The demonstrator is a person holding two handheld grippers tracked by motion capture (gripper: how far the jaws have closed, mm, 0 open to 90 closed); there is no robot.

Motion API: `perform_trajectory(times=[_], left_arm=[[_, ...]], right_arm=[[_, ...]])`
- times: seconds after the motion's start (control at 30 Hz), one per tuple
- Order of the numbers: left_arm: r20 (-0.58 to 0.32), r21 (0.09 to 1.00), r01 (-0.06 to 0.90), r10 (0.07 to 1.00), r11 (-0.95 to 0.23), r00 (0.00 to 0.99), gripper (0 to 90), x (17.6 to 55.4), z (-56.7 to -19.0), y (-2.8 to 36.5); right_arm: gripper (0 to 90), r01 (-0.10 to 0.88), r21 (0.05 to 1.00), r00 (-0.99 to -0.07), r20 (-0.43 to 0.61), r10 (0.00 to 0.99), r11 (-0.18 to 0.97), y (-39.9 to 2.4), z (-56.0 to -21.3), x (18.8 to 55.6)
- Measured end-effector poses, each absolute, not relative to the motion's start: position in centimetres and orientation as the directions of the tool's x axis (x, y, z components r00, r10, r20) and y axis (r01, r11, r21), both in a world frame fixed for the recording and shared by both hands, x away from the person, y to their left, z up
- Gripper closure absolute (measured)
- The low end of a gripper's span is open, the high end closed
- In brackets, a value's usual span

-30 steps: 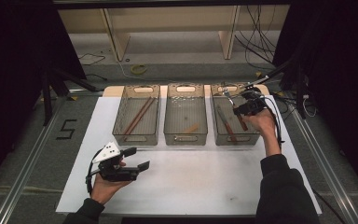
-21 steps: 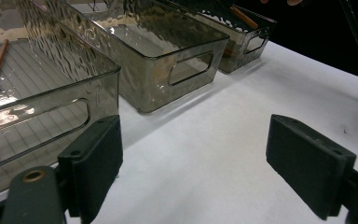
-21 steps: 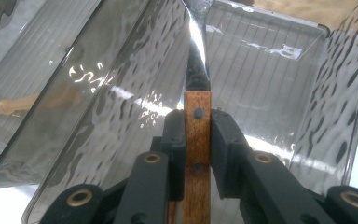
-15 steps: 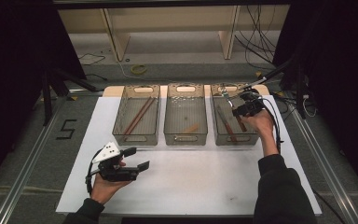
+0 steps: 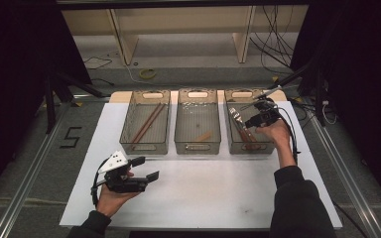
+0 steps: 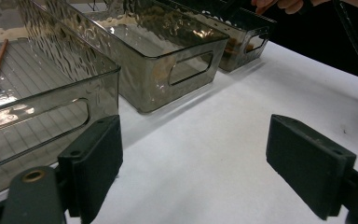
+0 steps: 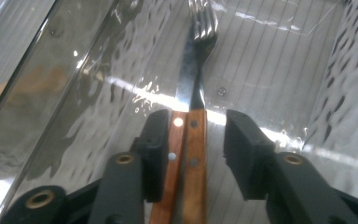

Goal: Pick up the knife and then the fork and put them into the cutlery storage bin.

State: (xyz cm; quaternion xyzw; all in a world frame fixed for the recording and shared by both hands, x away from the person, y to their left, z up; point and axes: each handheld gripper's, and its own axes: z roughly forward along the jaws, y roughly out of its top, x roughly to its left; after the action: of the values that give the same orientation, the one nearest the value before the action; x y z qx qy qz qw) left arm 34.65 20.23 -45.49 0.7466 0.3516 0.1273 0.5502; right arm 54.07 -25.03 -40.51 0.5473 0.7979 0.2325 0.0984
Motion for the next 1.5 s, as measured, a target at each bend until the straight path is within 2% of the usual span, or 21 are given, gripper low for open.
perform_trajectory(times=[0.1, 0.17, 0.33, 0.73, 1.03, 1.5], left_arm=[[-0.198, 0.911, 0.386, 0.665, -0.147, 0.72, 18.1, 34.6, -45.5, 20.2], [-0.199, 0.91, 0.387, 0.665, -0.147, 0.72, 18.1, 34.6, -45.5, 20.2], [-0.198, 0.91, 0.387, 0.664, -0.15, 0.721, 18.1, 34.7, -45.5, 20.2], [-0.211, 0.908, 0.395, 0.659, -0.143, 0.722, 18.0, 34.7, -45.5, 20.3], [-0.214, 0.906, 0.398, 0.657, -0.142, 0.723, 18.0, 34.7, -45.5, 20.2], [-0.221, 0.902, 0.406, 0.649, -0.149, 0.728, 18.0, 34.7, -45.6, 20.1]], right_arm=[[59.2, 0.822, 0.489, -0.387, 0.102, 0.916, 0.293, -25.1, -40.3, 53.9], [54.1, 0.819, 0.492, -0.39, 0.104, 0.915, 0.293, -25.1, -40.2, 53.8], [48.0, 0.802, 0.524, -0.4, 0.116, 0.909, 0.286, -25.2, -39.6, 53.2], [34.7, 0.722, 0.638, -0.464, 0.159, 0.871, 0.268, -25.1, -38.1, 50.4], [32.0, 0.653, 0.714, -0.521, 0.18, 0.834, 0.253, -24.6, -37.6, 47.3], [29.7, 0.587, 0.765, -0.587, 0.177, 0.79, 0.265, -23.4, -37.6, 43.2]])
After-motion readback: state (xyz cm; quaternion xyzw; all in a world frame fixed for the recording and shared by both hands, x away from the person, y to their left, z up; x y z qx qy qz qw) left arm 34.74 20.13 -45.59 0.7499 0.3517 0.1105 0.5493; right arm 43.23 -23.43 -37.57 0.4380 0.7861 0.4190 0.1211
